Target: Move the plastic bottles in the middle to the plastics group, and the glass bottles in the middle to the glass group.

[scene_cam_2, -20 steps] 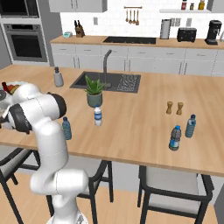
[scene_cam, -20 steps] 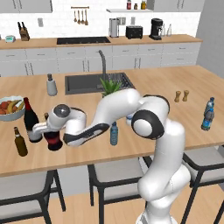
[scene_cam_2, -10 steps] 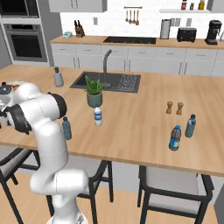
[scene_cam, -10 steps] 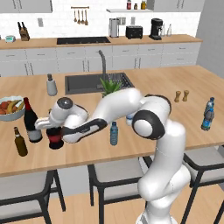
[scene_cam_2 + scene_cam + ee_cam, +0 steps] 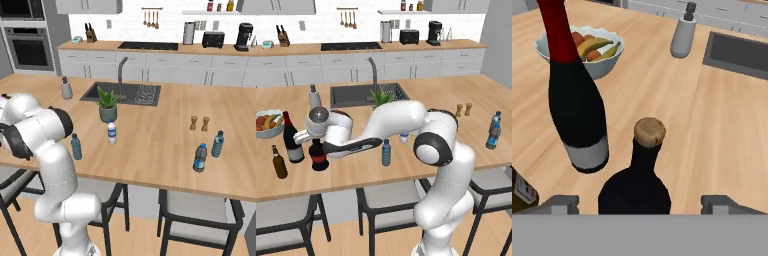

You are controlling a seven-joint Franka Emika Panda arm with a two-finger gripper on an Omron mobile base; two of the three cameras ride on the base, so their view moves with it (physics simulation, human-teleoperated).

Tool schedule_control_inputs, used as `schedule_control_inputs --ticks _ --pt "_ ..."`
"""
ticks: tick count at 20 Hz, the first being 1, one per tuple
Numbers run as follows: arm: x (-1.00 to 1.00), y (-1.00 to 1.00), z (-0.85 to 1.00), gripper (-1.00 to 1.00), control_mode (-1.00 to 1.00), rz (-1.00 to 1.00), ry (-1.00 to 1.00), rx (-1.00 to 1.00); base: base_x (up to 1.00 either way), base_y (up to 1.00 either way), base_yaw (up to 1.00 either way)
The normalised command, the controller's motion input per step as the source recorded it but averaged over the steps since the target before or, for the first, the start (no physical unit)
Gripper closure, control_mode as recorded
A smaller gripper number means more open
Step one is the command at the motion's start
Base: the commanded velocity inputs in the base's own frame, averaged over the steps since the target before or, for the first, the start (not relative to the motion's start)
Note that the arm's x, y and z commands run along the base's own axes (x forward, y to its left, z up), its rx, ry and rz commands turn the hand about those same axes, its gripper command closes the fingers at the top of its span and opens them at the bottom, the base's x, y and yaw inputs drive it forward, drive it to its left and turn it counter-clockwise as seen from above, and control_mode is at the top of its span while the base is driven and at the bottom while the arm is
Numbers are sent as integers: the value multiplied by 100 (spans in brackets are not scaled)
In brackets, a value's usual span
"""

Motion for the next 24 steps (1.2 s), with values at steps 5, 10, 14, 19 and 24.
schedule_control_inputs --ticks 5,10,14,19,24 --pt "-62 -54 76 -100 -100 -3 -4 -11 0 0 0" --pt "-51 -80 83 -100 -100 -9 4 -3 0 0 0" --pt "-43 -97 55 -100 -100 -8 21 -2 0 0 0" --pt "-26 -99 8 -100 -100 -3 33 0 0 0 0" --pt "-6 -93 -15 -100 -100 1 11 0 0 0 0"
